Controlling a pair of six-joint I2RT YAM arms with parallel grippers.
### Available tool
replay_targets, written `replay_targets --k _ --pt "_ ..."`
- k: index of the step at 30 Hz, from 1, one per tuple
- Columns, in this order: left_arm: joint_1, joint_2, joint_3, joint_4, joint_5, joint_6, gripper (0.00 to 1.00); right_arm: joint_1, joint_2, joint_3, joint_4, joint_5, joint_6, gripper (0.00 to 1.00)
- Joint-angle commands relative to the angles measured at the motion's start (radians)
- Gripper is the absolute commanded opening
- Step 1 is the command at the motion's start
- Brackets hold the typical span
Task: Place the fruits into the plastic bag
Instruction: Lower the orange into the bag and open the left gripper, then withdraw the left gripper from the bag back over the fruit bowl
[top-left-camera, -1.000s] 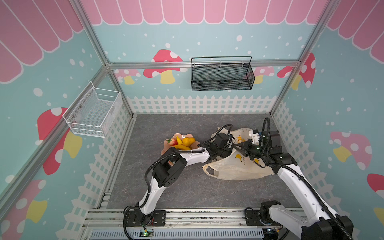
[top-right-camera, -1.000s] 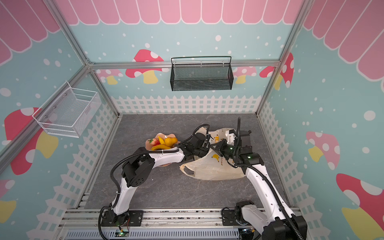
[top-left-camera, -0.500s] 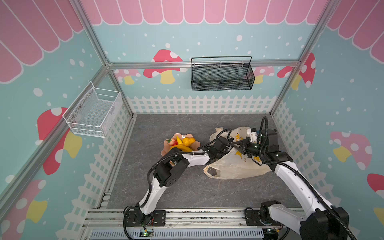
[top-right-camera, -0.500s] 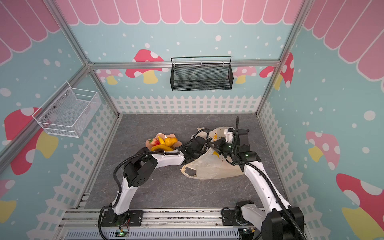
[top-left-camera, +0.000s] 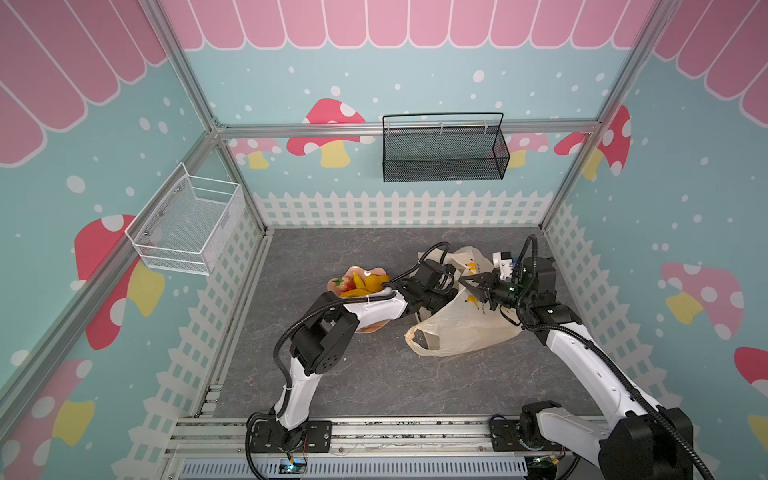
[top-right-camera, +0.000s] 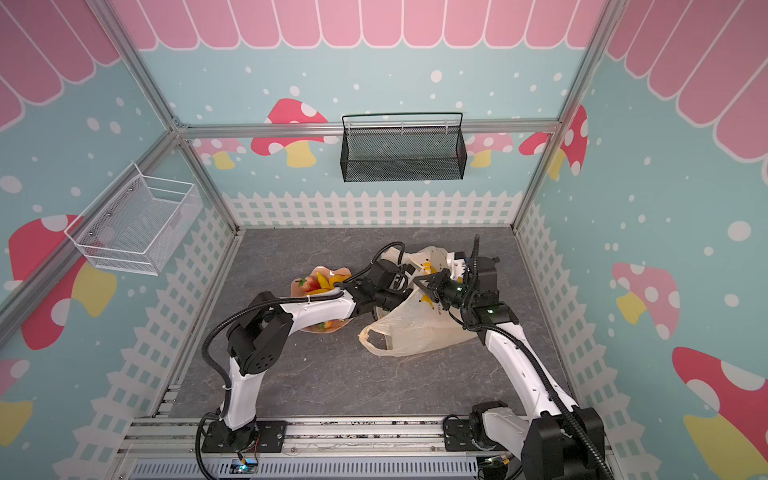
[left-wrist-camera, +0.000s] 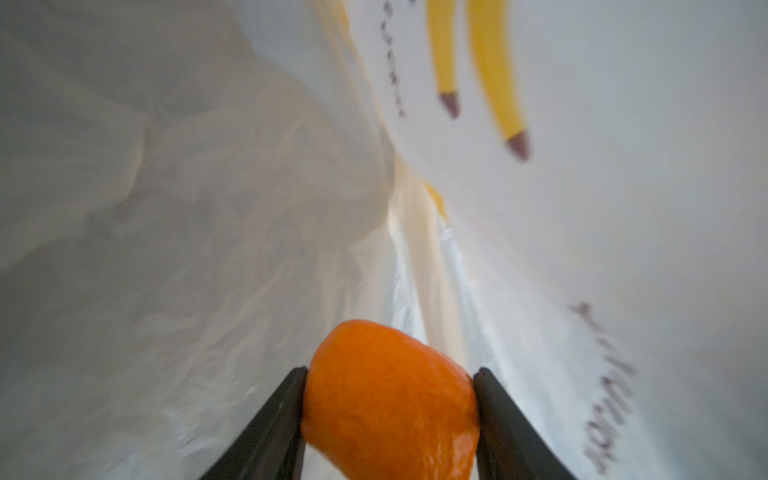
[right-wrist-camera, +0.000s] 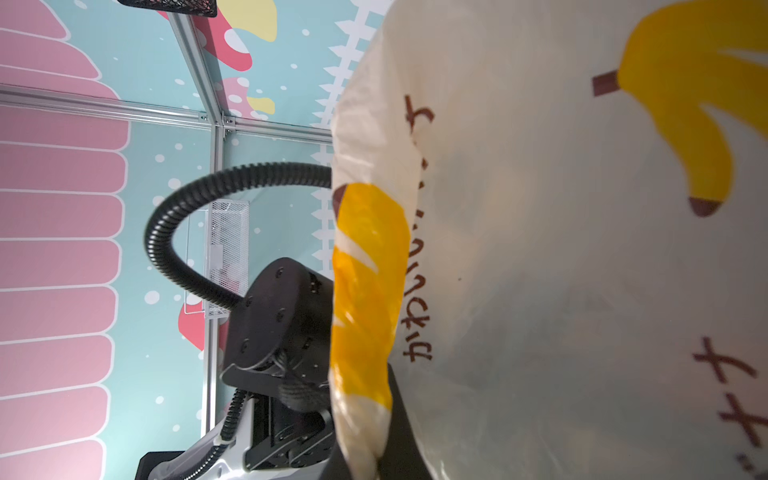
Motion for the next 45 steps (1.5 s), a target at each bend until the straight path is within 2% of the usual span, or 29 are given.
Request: replay_targets --k 1,8,17,25,34,40,45 --pt "-0.008 -0.015 0.015 -0.067 -0.022 -0.013 0.61 0.008 -0.018 -0.02 0.058 -0.014 0.049 0.0" --pt "-0.007 -0.005 0.031 -0.077 -0.013 -0.04 0.67 0.008 -0.022 -0.04 0.079 -0.016 0.061 0.0" --pt "-0.008 0.003 0.036 -0.033 0.045 -0.08 0.8 0.008 -0.008 -0.045 0.097 -0.022 0.062 0.0" --pt "0.004 -0.032 0.039 -0.048 0.041 -0.084 0.84 0.008 0.003 -0.042 0.105 -0.027 0.06 0.0" --pt "0.029 -0.118 0.025 -0.277 -0.06 0.064 0.84 0.005 -0.022 -0.06 0.055 -0.007 0.037 0.0" --pt "0.048 -0.173 -0.009 -0.32 -0.096 0.099 0.84 -0.003 -0.04 -0.075 0.037 0.011 0.035 0.0" --pt "0.053 -0.199 0.005 -0.411 -0.141 0.166 0.84 -0.004 -0.027 -0.028 -0.03 0.033 -0.022 0.0"
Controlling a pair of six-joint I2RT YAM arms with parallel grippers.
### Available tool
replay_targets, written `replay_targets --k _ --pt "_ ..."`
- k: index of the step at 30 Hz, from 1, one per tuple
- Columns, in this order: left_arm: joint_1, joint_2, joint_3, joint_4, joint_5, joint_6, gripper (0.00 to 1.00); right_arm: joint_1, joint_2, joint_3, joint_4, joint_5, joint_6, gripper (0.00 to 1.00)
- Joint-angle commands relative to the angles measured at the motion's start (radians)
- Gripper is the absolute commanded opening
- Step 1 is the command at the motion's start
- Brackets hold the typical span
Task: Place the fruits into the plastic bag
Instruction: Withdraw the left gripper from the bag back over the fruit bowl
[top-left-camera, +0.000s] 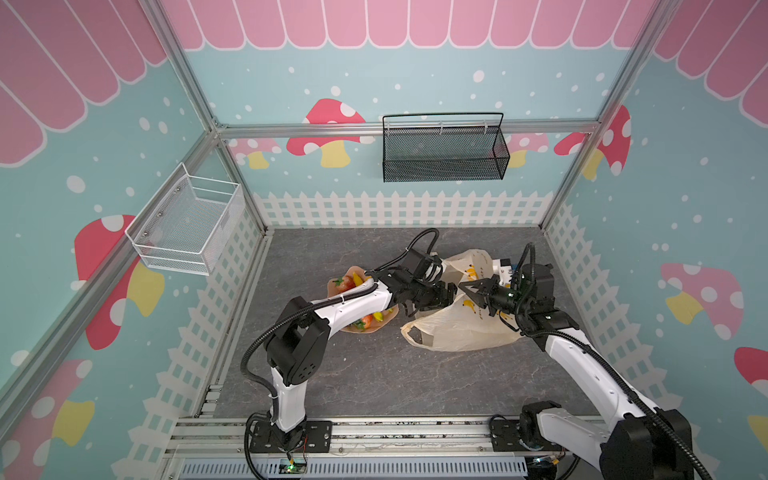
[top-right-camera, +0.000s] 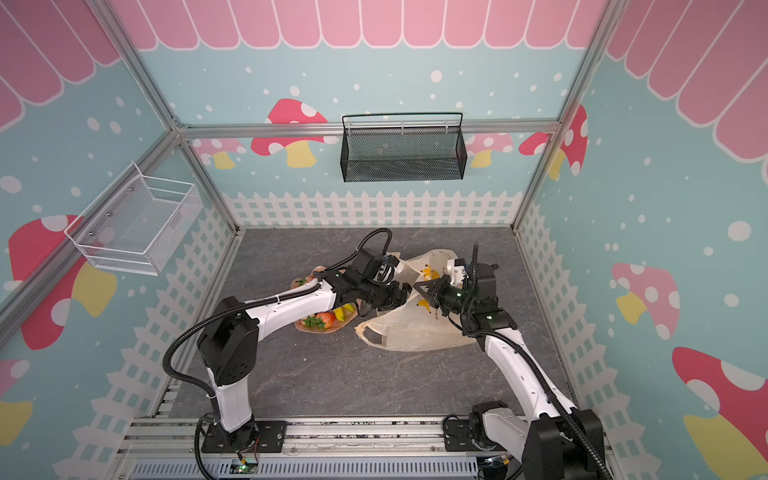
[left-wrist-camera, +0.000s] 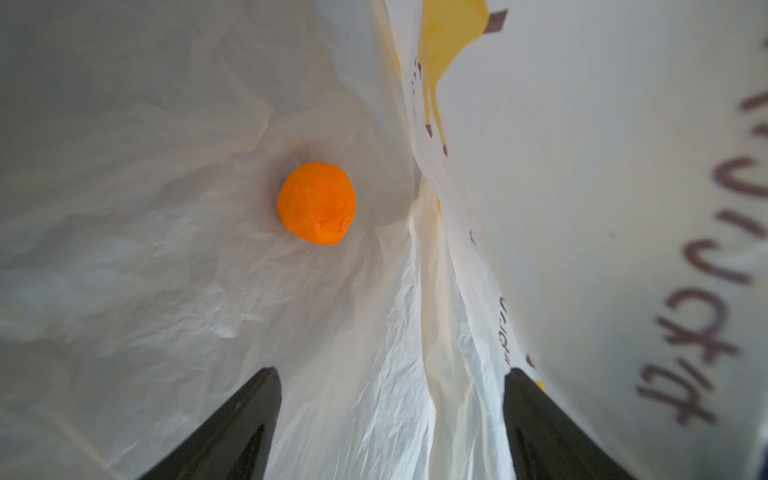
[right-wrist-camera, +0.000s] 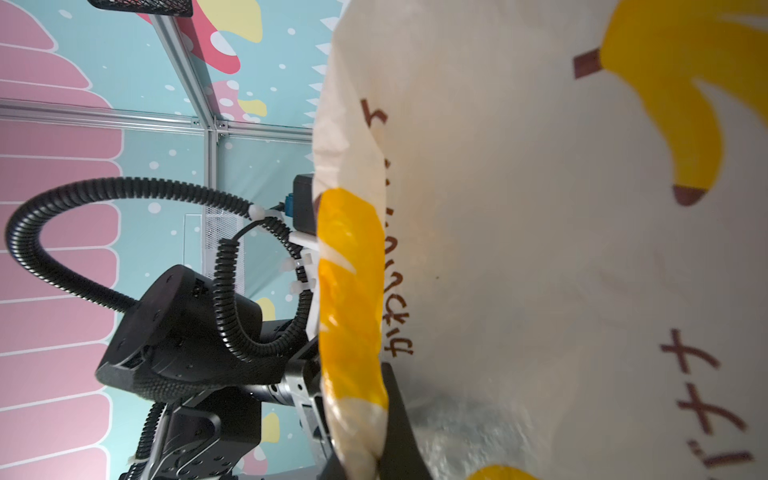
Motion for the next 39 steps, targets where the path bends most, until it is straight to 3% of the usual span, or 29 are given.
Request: replay_targets --k 1,17,27,33,39 --pt "0.006 -0.039 -0.002 -0.101 -0.065 0.074 0.84 -0.004 -0.006 0.044 -0.06 0.026 -0.045 0.0" --pt "0.069 -0.181 -0.042 -0.282 -0.194 0.17 0.84 -0.003 0.036 0.152 -0.16 0.061 -0.135 0.0" --pt "0.226 -0.374 -0.14 -0.334 -0.27 0.192 0.84 -0.003 0.075 0.22 -0.216 0.053 -0.198 0.0" --pt "0.303 -0.377 -0.119 -0.467 -0.32 0.276 0.84 -0.003 0.078 0.222 -0.222 0.047 -0.201 0.0" --pt "0.341 -0.372 -0.118 -0.481 -0.312 0.228 0.84 -0.004 0.08 0.219 -0.225 0.048 -0.207 0.0"
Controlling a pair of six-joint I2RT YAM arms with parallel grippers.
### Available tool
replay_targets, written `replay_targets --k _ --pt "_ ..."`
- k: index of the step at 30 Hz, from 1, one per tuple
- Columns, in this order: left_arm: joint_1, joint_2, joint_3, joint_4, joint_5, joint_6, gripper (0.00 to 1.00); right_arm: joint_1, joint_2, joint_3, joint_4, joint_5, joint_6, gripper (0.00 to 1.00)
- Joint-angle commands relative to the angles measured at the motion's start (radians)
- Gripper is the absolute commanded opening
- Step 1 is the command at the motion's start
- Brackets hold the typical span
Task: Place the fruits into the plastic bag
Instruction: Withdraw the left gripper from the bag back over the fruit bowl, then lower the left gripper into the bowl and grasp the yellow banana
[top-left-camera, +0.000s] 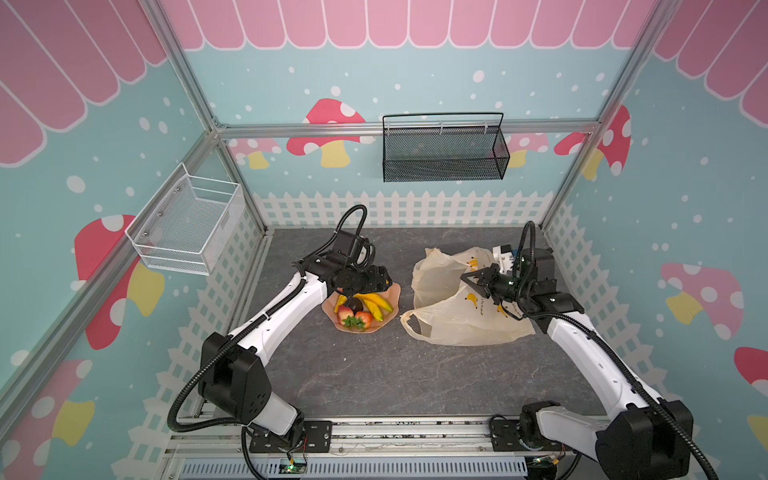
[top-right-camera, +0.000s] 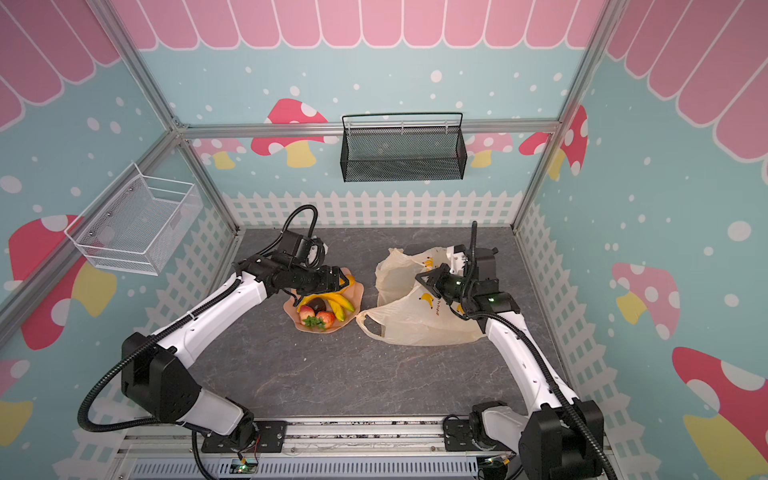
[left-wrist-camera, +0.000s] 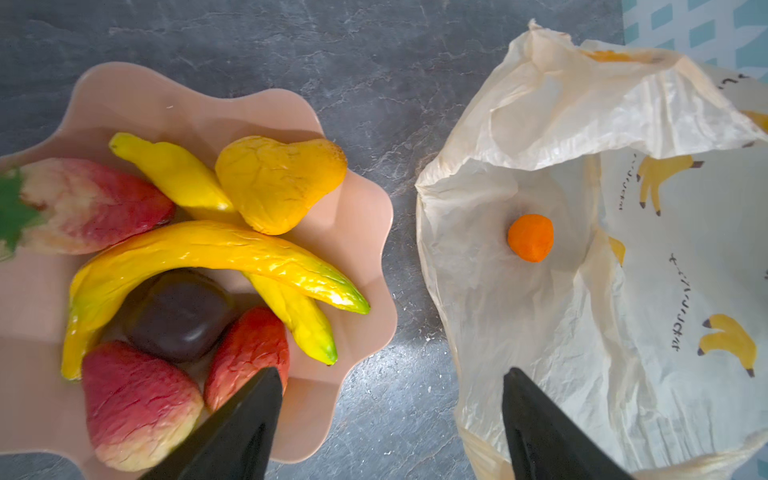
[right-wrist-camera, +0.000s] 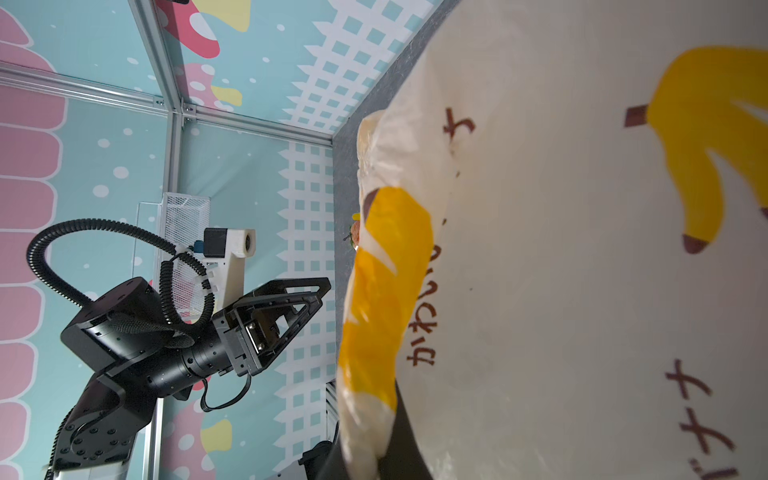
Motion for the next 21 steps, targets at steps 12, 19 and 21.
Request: replay_targets --k 12,19,21 --pt "0.055 0.044 -0.046 -0.003 0.026 -0.378 0.8 -0.003 -0.01 0.012 -0.005 0.007 -0.011 0.0" --pt "0.053 0.105 -0.046 0.01 0.048 -0.562 0.75 -0.002 -0.022 0.005 -0.006 0.019 -0.014 0.0" --pt "0.054 0.125 -0.039 0.006 0.043 -0.594 0.68 -0.002 -0.026 0.002 -0.006 0.02 -0.013 0.0"
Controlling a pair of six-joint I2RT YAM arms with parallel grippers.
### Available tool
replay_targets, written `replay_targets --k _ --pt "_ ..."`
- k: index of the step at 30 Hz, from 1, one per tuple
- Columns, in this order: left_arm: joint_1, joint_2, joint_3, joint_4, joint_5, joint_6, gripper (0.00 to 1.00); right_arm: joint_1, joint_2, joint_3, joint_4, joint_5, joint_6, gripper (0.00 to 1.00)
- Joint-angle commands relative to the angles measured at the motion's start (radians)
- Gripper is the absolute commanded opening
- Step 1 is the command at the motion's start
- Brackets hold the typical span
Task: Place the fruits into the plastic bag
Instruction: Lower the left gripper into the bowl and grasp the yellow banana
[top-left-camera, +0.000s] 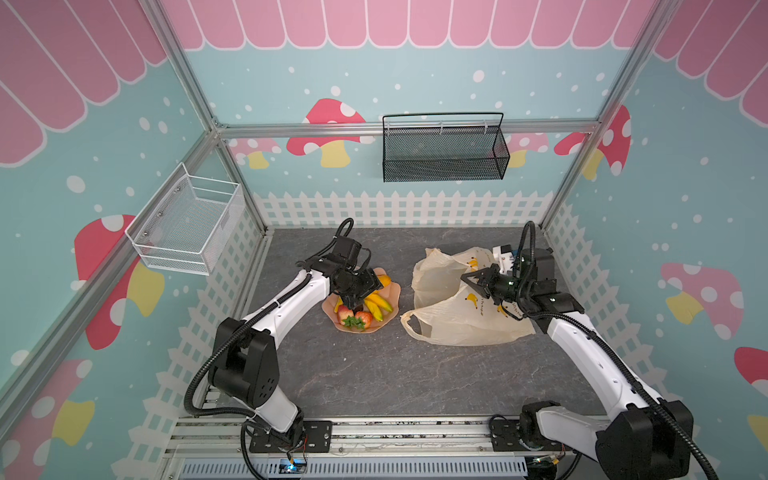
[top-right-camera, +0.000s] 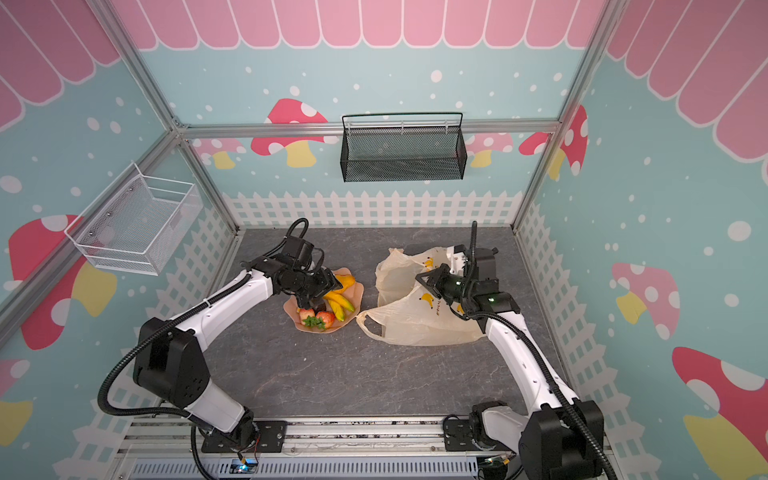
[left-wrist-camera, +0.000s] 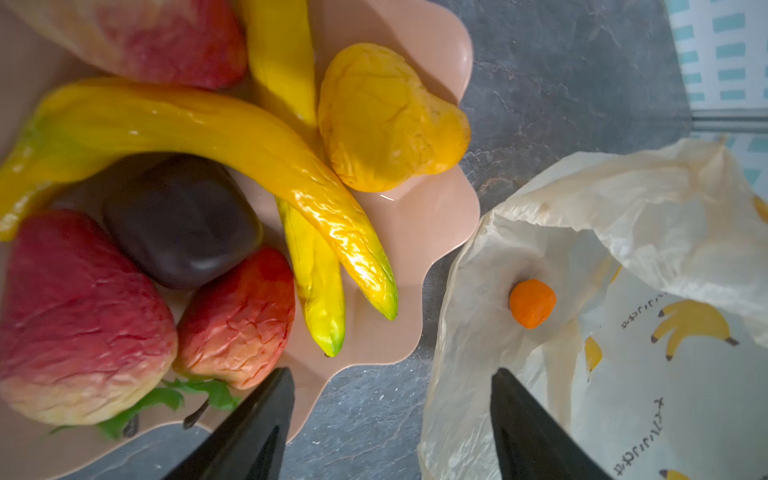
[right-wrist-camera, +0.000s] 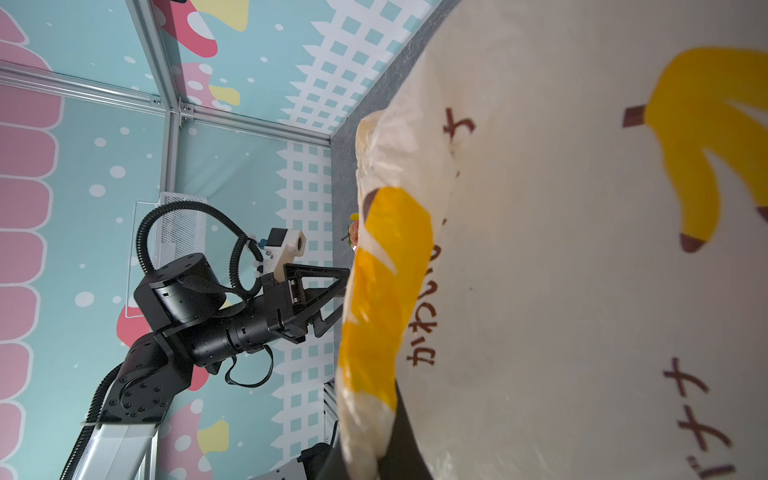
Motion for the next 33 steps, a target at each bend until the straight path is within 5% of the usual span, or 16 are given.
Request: replay_targets --k 1,33 --pt "-0.001 0.039 0.021 -0.006 0.001 -0.126 0.67 -0.003 -0.026 0.002 -0.002 0.015 -0.008 0.0" --pt "-0.018 0.299 0.21 -0.138 -0.126 -0.111 0.55 -0.003 -0.084 -0.038 -0.001 0.035 -0.008 0.0"
